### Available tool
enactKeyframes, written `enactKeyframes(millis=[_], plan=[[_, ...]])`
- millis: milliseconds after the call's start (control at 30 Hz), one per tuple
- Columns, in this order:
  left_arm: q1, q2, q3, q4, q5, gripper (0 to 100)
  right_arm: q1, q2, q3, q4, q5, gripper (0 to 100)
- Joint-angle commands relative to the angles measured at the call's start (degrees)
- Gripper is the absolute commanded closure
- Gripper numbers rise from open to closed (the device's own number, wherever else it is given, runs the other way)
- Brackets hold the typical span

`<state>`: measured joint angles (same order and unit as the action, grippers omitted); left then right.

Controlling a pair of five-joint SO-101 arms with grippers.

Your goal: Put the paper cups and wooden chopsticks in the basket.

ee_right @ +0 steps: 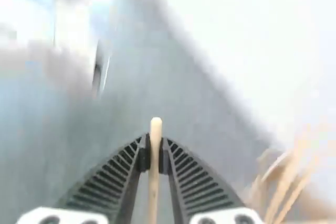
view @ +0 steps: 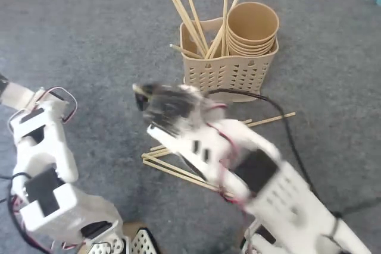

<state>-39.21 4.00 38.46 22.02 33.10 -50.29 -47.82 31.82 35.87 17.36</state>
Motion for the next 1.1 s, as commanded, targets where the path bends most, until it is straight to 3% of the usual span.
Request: enactKeyframes(millis=[0, 400, 667, 1067], plan=[[0.70, -0.26, -2.68, 0.00, 0.35, 99, 1.54, -9.63, -2.46, -9.19, -3.52, 99.1], [0.70, -0.44, -2.51, 0.00, 0.26, 99, 22.29, -14.02, -2.37, -32.75, -21.80, 99.0], [1.93, -0.79, -2.33, 0.00, -3.08, 99, 27.30, -3.12, -3.25, -45.49, -21.80, 99.0], [3.08, -0.79, -2.33, 0.00, -3.43, 99, 32.31, 24.48, -9.32, -55.52, -19.34, 98.8]])
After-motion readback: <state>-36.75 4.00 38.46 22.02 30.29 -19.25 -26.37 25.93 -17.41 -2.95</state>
